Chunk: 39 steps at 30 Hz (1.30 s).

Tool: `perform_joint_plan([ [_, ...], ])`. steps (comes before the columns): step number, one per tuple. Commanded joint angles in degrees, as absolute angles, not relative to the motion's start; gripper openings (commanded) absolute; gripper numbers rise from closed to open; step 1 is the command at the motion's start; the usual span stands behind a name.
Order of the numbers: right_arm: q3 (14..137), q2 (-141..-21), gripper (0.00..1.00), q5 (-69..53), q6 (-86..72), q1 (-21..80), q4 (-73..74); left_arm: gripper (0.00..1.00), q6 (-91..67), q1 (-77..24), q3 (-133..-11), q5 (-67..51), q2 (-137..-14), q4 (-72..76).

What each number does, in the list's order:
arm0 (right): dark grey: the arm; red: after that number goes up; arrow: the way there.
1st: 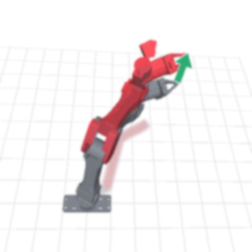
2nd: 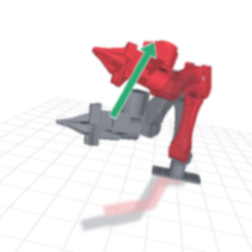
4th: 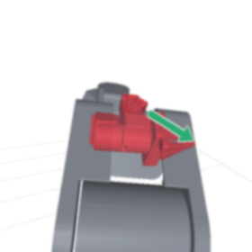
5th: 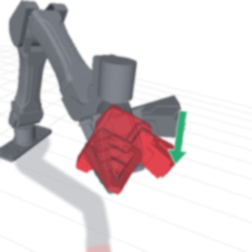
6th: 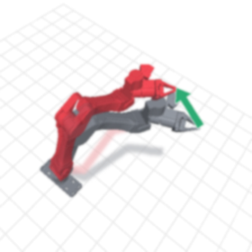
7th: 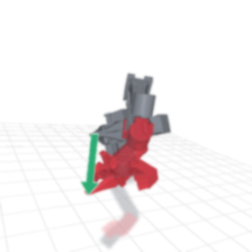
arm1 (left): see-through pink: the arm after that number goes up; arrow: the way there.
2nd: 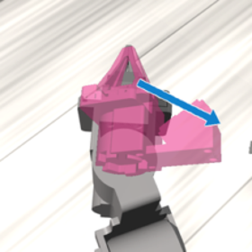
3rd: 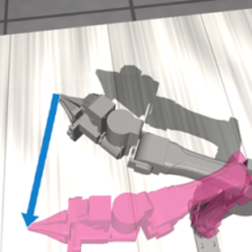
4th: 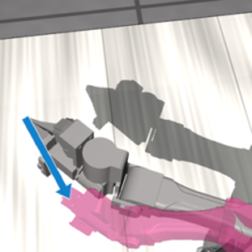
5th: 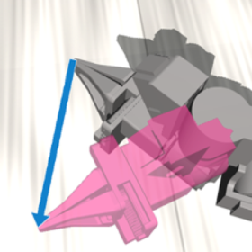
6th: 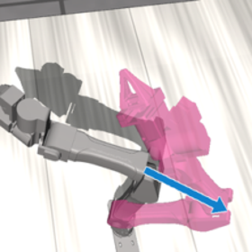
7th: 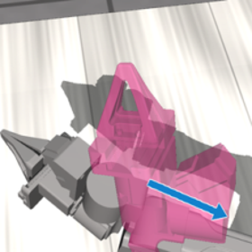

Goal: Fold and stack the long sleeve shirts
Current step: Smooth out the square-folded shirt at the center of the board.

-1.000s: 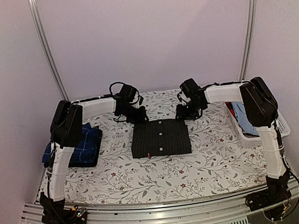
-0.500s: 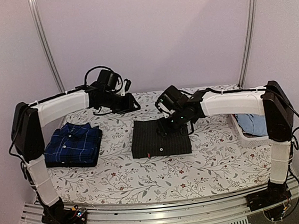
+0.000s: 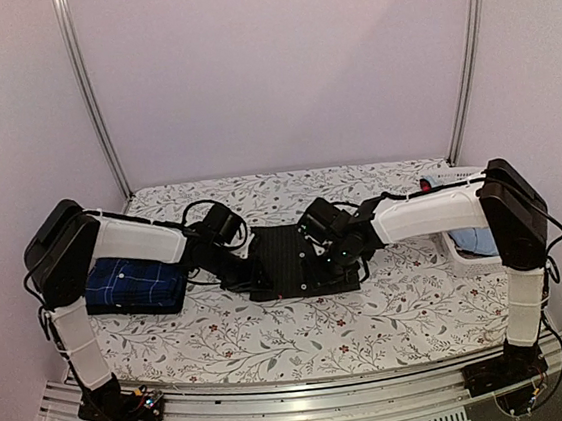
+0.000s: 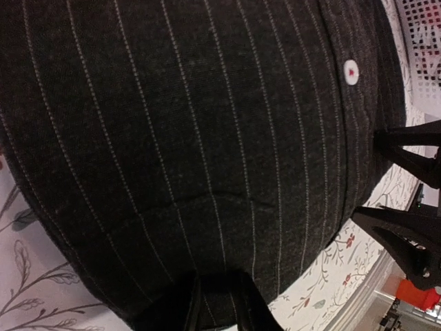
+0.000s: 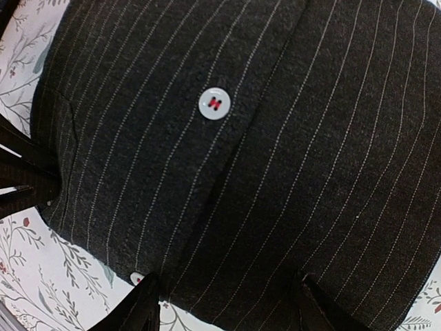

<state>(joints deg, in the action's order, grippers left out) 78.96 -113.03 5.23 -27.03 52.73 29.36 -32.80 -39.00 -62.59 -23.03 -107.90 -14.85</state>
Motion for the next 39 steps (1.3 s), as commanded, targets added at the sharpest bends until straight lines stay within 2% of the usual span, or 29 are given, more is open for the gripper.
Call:
perform_joint_plan([
  [1, 76.8, -115.1, 0.63, 6.0, -29.2, 53.3, 29.5, 0.18, -34.5, -40.1, -60.7, -22.3, -110.1, -12.0],
  [11, 82.8, -110.1, 0.68, 9.5, -29.1, 53.3, 32.9, 0.20, -34.4, -39.9, -61.4, -21.9, -103.7, -15.6],
  [18, 88.6, -116.0, 0.71, 12.1, -28.3, 52.8, 33.7, 0.23, -35.6, -37.1, -60.2, -22.9, -98.9, -13.8],
  [29, 90.1, -125.7, 0.71, 10.3, -27.9, 51.1, 32.3, 0.29, -35.7, -32.6, -60.0, -23.4, -102.7, -12.0],
  [39, 88.6, -116.5, 0.77, 9.6, -27.8, 50.9, 31.7, 0.41, -35.3, -31.6, -62.9, -21.2, -107.9, -12.7],
])
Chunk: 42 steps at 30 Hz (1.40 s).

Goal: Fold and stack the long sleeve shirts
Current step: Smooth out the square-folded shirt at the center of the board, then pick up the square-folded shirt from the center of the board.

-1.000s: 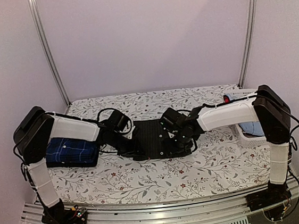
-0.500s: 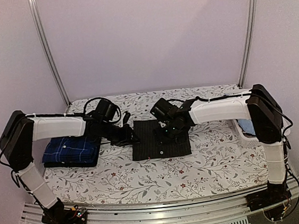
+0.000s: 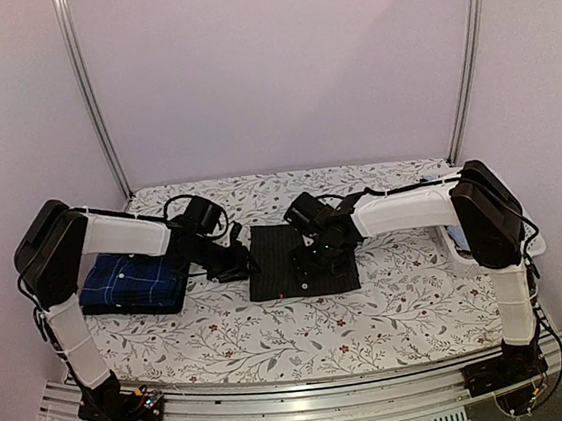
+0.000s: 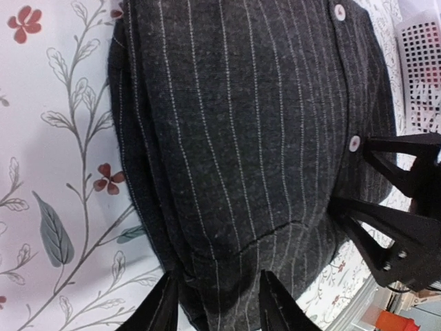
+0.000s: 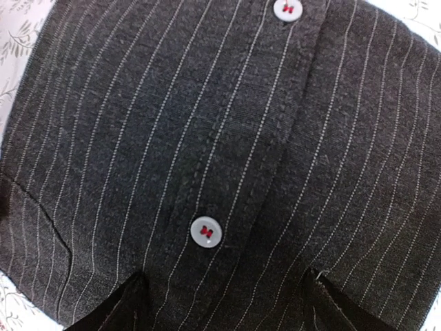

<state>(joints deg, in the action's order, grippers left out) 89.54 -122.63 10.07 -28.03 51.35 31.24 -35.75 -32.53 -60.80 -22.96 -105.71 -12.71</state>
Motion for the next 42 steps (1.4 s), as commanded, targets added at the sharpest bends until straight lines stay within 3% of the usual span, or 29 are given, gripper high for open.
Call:
perform_joint_plan([
  [1, 87.9, -115.3, 0.77, 9.7, -27.9, 50.7, 31.7, 0.41, -35.3, -31.4, -63.3, -21.1, -108.4, -12.8],
  [5, 84.0, -111.6, 0.73, 9.8, -28.9, 48.8, 31.2, 0.42, -35.2, -31.3, -64.0, -21.0, -109.5, -12.9],
  [19, 66.1, -107.1, 0.36, 4.8, -32.9, 45.3, 24.4, 0.43, -35.1, -31.2, -66.1, -17.4, -111.4, -15.2],
  [26, 63.5, -104.8, 0.36, 5.2, -33.4, 45.2, 23.9, 0.43, -35.5, -31.6, -67.1, -15.6, -113.9, -16.2],
  [32, 63.9, -103.8, 0.37, 5.1, -33.0, 45.2, 24.0, 0.37, -36.7, -32.7, -66.9, -12.3, -115.9, -16.9],
  [38, 64.6, -102.6, 0.39, 5.5, -32.6, 45.1, 23.9, 0.22, -37.9, -33.0, -66.4, -11.4, -117.3, -16.9],
  [42, 65.6, -102.1, 0.41, 5.7, -31.9, 45.0, 24.1, 0.05, -37.2, -33.1, -67.4, -12.6, -117.9, -16.8],
])
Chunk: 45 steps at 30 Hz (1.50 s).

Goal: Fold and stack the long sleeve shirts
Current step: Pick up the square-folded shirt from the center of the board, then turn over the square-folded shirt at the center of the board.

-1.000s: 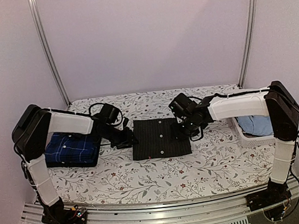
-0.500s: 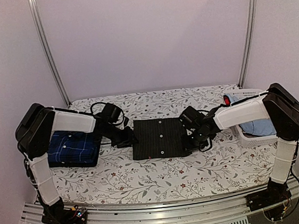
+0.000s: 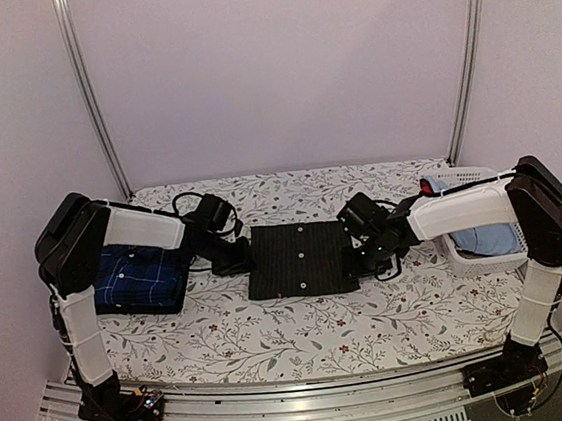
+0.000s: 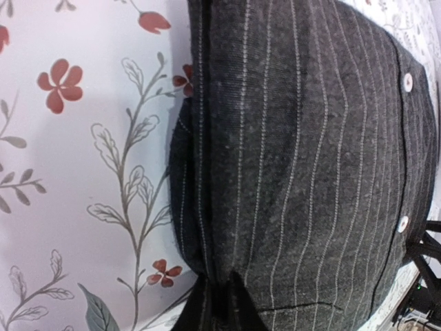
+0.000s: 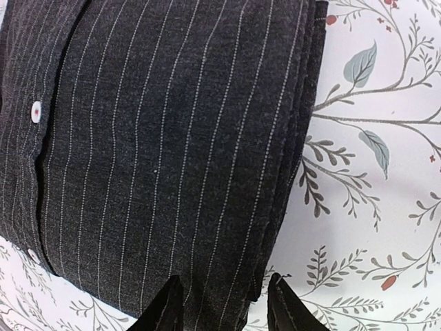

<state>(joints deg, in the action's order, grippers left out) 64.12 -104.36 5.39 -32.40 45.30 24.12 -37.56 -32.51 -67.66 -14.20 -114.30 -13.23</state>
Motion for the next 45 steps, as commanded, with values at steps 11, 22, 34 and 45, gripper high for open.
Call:
perform_joint_plan([
  [11, 69.1, -102.1, 0.42, 6.3, -30.7, 43.9, 24.3, 0.00, -32.1, -32.0, -68.8, -12.6, -111.4, -21.9],
  [22, 77.3, -109.9, 0.36, 4.3, -29.0, 43.6, 22.9, 0.00, -24.2, -29.3, -69.3, -13.6, -102.7, -31.3],
  [34, 78.8, -117.6, 0.15, -3.0, -28.7, 44.3, 19.5, 0.00, -20.1, -26.3, -72.1, -18.1, -98.0, -36.1],
  [45, 77.8, -119.0, 0.14, -1.6, -29.4, 45.2, 20.4, 0.00, -18.8, -25.0, -76.0, -19.7, -97.7, -38.8],
])
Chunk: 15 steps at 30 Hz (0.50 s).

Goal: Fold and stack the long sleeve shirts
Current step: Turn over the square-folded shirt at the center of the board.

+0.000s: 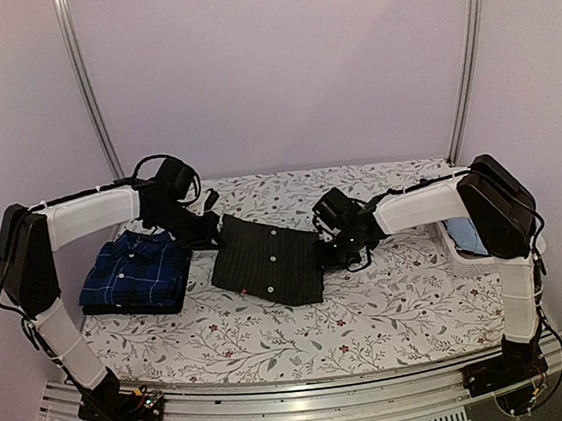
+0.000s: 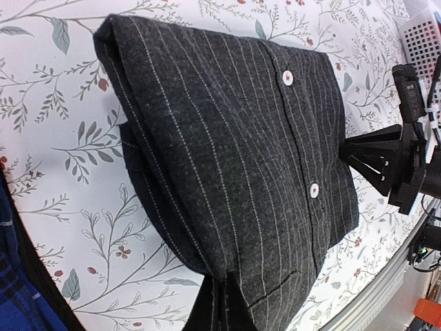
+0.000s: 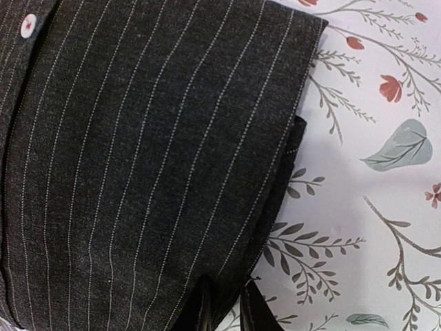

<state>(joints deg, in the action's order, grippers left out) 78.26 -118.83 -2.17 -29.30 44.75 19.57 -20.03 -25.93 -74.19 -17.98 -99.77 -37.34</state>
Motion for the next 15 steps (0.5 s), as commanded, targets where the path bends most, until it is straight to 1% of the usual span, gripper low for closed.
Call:
perform_joint_plan([
  [1, 78.0, -118.9, 0.15, -1.6, -29.2, 45.2, 20.9, 0.00, -18.7, -24.9, -76.3, -20.0, -97.6, -38.8],
  [8, 81.4, -117.8, 0.17, -3.3, -28.3, 45.2, 21.2, 0.00, -18.3, -23.8, -78.6, -22.7, -95.7, -39.2],
  [15, 86.2, -126.7, 0.15, -9.8, -28.5, 45.4, 18.4, 0.00, -18.3, -23.4, -84.2, -25.2, -95.2, -41.0],
])
